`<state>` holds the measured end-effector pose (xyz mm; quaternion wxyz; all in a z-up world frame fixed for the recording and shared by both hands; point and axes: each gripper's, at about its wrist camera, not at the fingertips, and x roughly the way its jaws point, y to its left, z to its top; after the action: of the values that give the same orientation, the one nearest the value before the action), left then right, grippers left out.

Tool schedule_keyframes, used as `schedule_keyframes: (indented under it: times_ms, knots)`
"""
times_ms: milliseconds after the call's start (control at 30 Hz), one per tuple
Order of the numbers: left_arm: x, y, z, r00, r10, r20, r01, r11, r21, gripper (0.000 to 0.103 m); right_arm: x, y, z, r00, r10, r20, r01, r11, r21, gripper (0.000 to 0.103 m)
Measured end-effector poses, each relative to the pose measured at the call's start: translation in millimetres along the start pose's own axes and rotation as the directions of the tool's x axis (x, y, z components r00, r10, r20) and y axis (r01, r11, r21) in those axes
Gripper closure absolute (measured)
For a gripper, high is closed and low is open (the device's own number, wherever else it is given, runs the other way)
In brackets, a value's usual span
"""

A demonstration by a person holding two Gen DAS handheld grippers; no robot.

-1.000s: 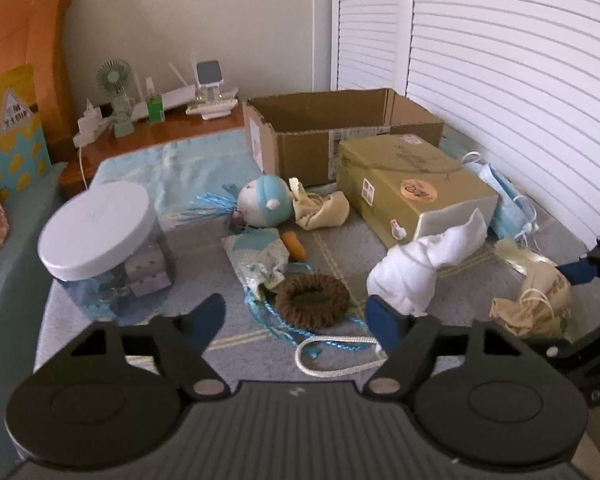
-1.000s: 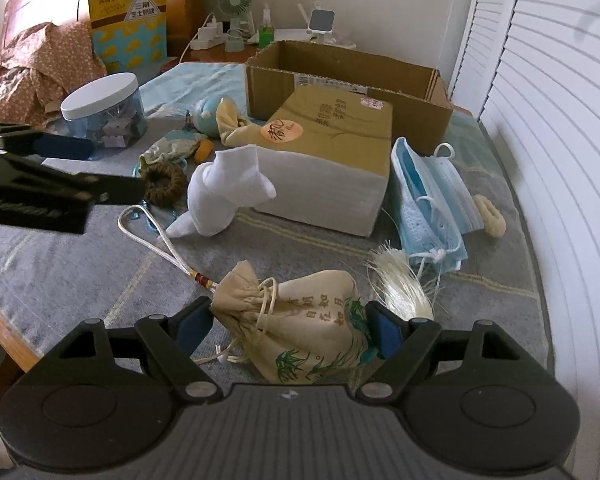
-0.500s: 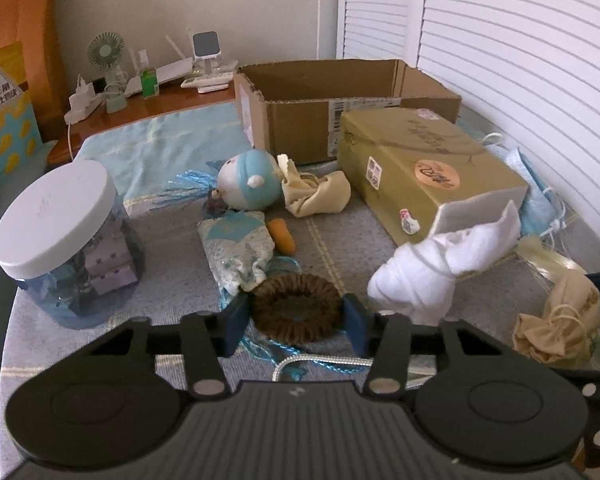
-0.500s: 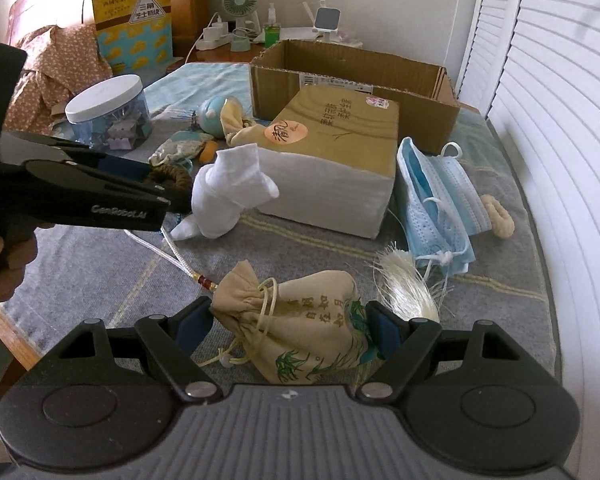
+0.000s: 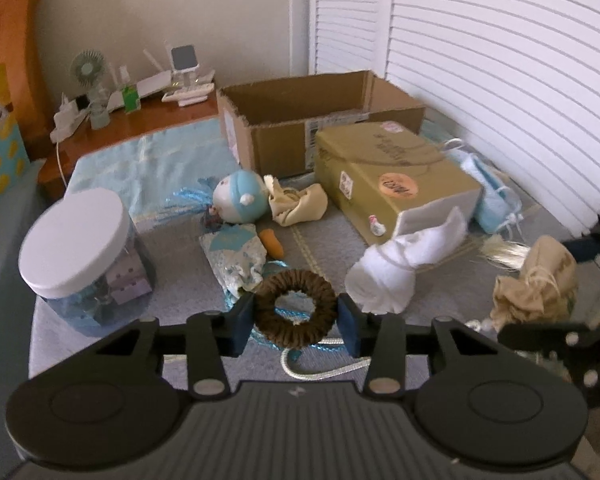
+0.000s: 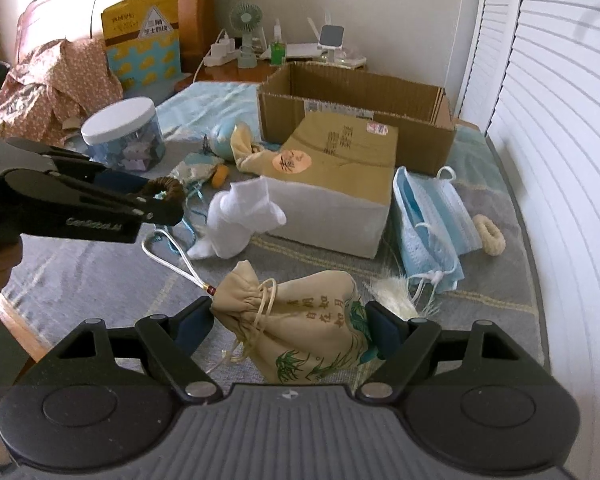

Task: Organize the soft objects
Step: 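Carry the pouch with the right tool and drop it into the cardboard box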

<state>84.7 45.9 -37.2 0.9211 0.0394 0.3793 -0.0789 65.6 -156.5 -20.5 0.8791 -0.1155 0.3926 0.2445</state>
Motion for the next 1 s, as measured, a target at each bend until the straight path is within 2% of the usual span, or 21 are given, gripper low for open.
schedule_keyframes:
  times_ms: [200, 467, 767, 1000]
  knots:
    - [-16.0, 4.0, 0.5, 1.0, -0.01, 0.013, 0.009, 1.0, 0.026, 0.06, -20.6, 1.8, 10.4, 1.0, 0.004, 0.022, -0.004, 1.0, -0.007, 0.018]
    - [-27.2, 6.8, -0.4, 0.998, -0.046, 0.036, 0.045, 0.998, 0.033, 0.06, -47.3, -0.4, 44.9, 0.997, 0.004, 0.075, -0.003, 1.0, -0.016, 0.018]
    - [-32.3, 9.4, 3.8, 0.994, -0.086, 0.069, 0.083, 0.996, 0.037, 0.06, -70.4, -23.5, 110.0, 0.979, -0.013, 0.203, 0.01, 1.0, 0.016, 0.018]
    - [-30.6, 15.7, 7.7, 0.992, -0.093, 0.085, 0.092, 0.996, 0.017, 0.06, -44.9, -44.7, 176.0, 0.97, -0.065, 0.234, 0.068, 0.998, -0.005, 0.018]
